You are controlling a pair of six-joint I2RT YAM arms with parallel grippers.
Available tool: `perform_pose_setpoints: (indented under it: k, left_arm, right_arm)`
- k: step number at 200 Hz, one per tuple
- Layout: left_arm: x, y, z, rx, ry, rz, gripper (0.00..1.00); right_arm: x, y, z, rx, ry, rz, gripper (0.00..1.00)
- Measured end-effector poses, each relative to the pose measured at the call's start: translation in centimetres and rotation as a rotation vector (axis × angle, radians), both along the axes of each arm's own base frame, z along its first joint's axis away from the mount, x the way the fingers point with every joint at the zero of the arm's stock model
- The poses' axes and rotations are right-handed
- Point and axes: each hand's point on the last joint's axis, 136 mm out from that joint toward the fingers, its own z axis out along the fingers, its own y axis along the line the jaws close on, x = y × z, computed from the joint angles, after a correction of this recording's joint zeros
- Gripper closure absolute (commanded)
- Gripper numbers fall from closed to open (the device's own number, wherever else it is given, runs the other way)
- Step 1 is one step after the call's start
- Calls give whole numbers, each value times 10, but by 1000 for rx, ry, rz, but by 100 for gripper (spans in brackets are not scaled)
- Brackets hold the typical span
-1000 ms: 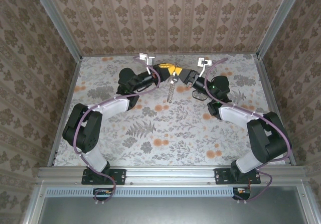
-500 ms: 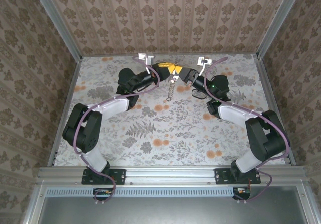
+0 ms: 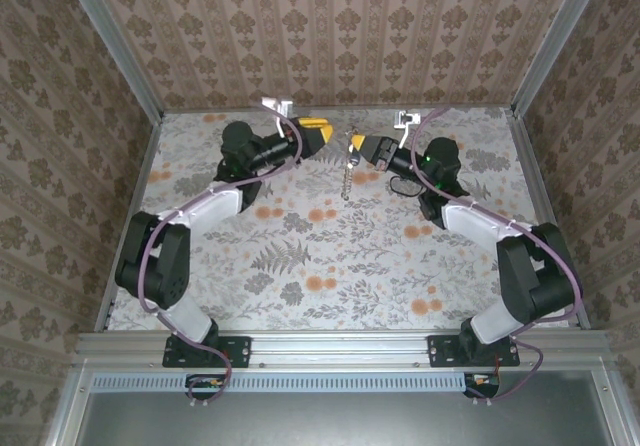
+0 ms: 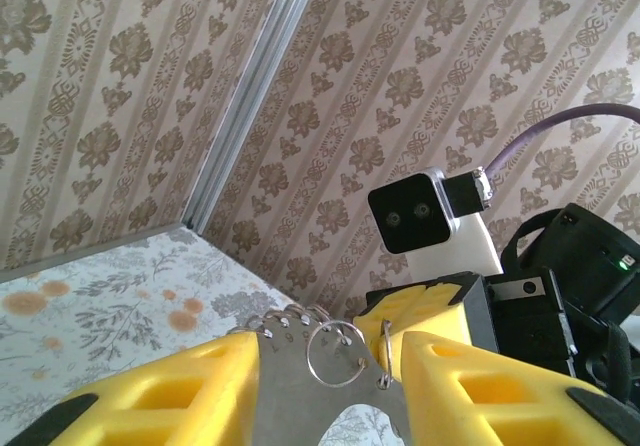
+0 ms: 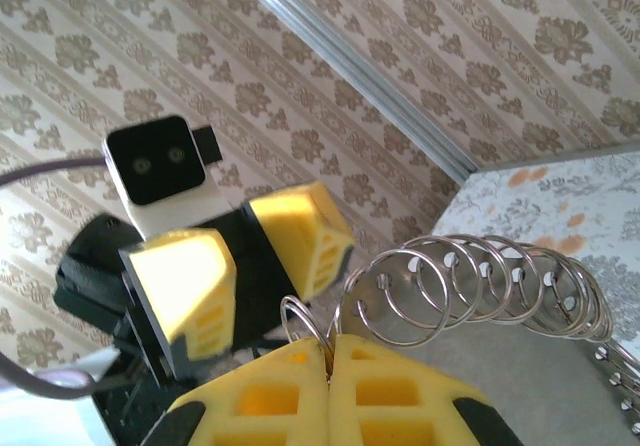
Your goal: Put the keys on the keyring
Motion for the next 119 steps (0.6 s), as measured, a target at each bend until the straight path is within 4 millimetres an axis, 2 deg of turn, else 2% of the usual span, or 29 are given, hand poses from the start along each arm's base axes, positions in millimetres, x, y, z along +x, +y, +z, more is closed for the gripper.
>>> perform_pose_setpoints:
  k: [34,60,96,119]
  left_arm:
    - [5,13,20,65,-31,-6,55]
    - [5,17,26,126,-41,-49,54]
    - [-6,11,37,195,-58,-169,54]
    - [-9,7,34,225,-38,-232,54]
  right_arm:
    - [3,-2,8,-91,-13,53,100]
    - [3,-3,11,-154,-17,96,100]
    - [3,1,20,-231,-32,156,100]
    - [8,4,16,-268,-18,188,100]
